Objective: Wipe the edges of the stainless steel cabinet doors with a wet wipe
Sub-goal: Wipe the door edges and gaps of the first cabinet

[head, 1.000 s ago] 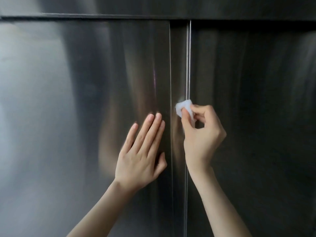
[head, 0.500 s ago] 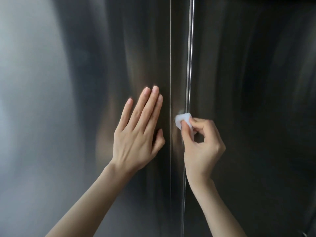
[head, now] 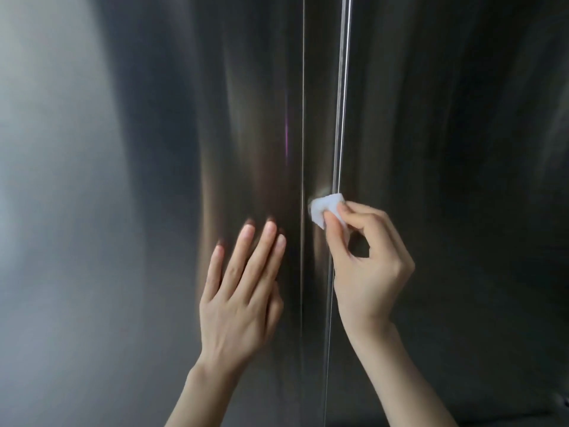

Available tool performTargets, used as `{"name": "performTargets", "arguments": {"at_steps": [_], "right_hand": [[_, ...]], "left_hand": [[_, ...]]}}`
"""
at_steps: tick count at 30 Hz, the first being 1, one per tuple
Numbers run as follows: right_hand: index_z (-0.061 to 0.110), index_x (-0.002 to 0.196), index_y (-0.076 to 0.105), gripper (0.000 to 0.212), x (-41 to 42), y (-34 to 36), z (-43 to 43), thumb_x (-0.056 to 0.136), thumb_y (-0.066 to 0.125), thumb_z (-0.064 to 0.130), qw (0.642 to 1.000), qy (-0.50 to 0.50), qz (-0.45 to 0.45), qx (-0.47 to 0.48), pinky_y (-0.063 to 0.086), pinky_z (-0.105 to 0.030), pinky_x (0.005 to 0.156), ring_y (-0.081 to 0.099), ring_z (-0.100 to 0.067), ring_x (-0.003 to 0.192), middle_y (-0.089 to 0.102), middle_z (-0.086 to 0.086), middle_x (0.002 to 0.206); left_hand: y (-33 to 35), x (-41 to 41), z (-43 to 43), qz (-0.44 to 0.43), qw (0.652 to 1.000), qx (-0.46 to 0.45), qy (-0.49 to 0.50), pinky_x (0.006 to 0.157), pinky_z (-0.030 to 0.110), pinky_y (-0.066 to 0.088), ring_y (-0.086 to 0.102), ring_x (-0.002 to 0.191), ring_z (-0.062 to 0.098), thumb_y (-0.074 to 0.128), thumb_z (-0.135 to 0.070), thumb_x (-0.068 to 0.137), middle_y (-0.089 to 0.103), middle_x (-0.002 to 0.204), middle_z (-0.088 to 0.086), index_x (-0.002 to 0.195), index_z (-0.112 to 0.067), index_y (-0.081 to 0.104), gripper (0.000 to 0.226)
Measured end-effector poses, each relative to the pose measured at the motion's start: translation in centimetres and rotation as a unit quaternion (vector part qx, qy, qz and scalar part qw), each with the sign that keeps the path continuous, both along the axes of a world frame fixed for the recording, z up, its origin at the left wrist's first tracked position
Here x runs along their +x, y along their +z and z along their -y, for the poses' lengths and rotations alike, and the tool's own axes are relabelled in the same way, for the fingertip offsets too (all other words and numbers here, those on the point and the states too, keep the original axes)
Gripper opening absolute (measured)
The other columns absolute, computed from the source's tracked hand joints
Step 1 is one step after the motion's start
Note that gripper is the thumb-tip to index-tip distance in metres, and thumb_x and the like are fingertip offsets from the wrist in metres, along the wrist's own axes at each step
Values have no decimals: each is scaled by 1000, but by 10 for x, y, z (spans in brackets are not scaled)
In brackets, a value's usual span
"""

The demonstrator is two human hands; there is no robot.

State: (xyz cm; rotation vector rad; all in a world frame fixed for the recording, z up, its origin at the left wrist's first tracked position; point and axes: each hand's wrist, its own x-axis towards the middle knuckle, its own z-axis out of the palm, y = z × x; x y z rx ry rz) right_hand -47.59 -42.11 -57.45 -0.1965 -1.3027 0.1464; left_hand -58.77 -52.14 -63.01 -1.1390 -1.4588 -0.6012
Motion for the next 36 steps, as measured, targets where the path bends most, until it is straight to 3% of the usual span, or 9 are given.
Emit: {"name": "performTargets", "arguments": {"at_steps": [3, 7, 13, 18, 24, 31, 36], "right_hand": [[-4, 81, 73, 1, 3, -40, -2, 80, 72, -4, 998, -26, 32, 38, 54, -32, 72, 65, -25, 78, 68, -13, 91], [-1, 85, 75, 11, 2, -77, 0, 76, 75, -8, 996, -48, 67, 41, 56, -35, 70, 66, -25, 78, 67, -15, 93], [-3, 89, 73, 9, 6, -57, 4, 80, 71, -7, 996, -60, 32, 64, 52, -25, 80, 65, -22, 80, 69, -11, 90], [-2, 86, 73, 4, 3, -55, 0, 83, 70, -1, 996, -62, 11, 61, 54, -27, 73, 66, -21, 75, 70, -9, 86], [-5, 84, 73, 4, 19, -120, 0, 80, 73, -4, 985, -55, 147, 70, 53, -31, 67, 62, -26, 72, 64, -18, 85], [-5, 81, 74, 2, 6, -101, 0, 80, 74, -3, 994, -58, 70, 66, 48, -17, 74, 58, -20, 74, 64, -16, 81], [-6, 74, 73, 6, 27, -172, 8, 72, 79, -7, 978, -61, 187, 64, 53, -24, 70, 61, -22, 68, 64, -14, 73]], "left_hand": [[-13, 1, 8, 25, 1000, -10, 6, 122, 41, 5, 9, 150, 20, 43, -17, 90, 13, 162, -1, 154, -16, 21, 67], [-13, 6, 8, 47, 998, -27, 10, 122, 43, 3, 6, 151, 22, 43, -19, 93, 15, 161, 1, 152, -13, 22, 63], [-14, 9, 10, 61, 998, -35, 3, 122, 44, 2, 3, 150, 21, 45, -19, 92, 12, 161, 2, 153, -12, 18, 67], [-14, 13, 9, 66, 997, -33, 0, 122, 45, 0, 0, 150, 22, 46, -18, 92, 8, 161, 3, 154, -11, 17, 68], [-36, 16, 9, 73, 997, -40, -1, 122, 44, -1, -1, 150, 22, 46, -20, 94, 6, 161, 6, 153, -7, 15, 68], [-59, 17, 15, 64, 995, -80, -6, 122, 44, 2, 2, 150, 24, 46, -19, 92, 8, 161, 9, 153, -6, 16, 69], [-58, 20, 19, 61, 993, -96, 11, 122, 48, 8, 4, 150, 27, 47, -19, 91, 11, 162, 12, 153, -4, 20, 69]]}}
